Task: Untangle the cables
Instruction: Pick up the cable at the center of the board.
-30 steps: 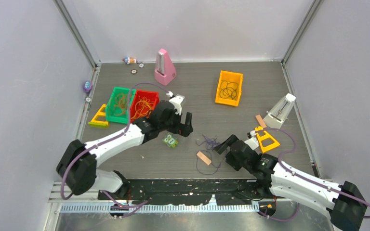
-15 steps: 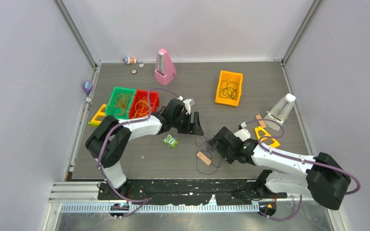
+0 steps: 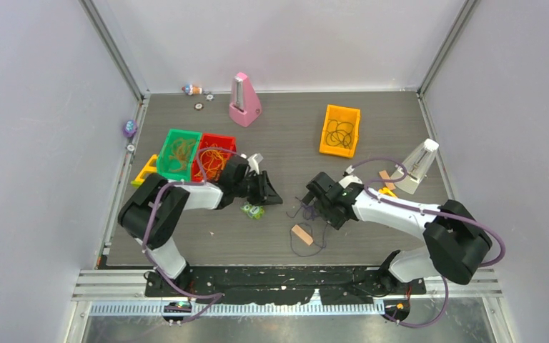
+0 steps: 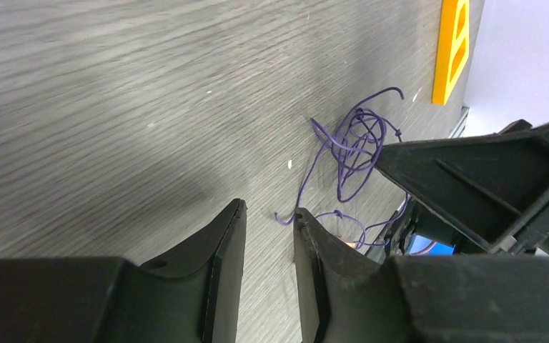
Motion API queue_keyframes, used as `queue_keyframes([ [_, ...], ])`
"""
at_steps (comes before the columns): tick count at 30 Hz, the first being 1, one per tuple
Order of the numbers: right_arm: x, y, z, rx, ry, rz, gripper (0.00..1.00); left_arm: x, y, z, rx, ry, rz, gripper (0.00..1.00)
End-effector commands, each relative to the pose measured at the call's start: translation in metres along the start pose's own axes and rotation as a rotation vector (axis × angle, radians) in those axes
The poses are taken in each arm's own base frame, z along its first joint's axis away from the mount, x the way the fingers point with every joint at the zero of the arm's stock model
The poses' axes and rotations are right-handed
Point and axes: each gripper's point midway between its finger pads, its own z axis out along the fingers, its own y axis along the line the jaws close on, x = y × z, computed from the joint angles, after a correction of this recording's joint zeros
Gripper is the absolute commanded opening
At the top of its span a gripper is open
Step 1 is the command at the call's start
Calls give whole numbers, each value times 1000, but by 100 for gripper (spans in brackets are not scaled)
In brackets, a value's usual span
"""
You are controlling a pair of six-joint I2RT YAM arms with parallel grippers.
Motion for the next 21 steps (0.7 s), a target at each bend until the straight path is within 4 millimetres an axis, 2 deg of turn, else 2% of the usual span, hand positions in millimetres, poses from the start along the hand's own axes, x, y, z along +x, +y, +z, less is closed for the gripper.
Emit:
queue_keyframes([
  [1, -9, 18, -5, -5, -15, -36, 95, -26, -29, -30, 97, -106, 150, 31],
  [3, -8, 21, -6, -15, -10, -46, 95, -24, -27, -34, 89, -109, 185, 31],
  [11, -14, 30, -14, -158, -40, 21, 95, -22, -40, -46, 162, -165, 247, 30],
  [14, -13, 34, -12, -155, -35, 4, 95, -22, -44, -49, 181, -168, 251, 25],
  [20, -10, 58, -6, -146, -14, -24, 95, -22, -46, -53, 228, -172, 222, 21],
  [21, -9, 53, -4, -106, -9, -36, 95, -24, -45, -54, 229, -180, 219, 21],
])
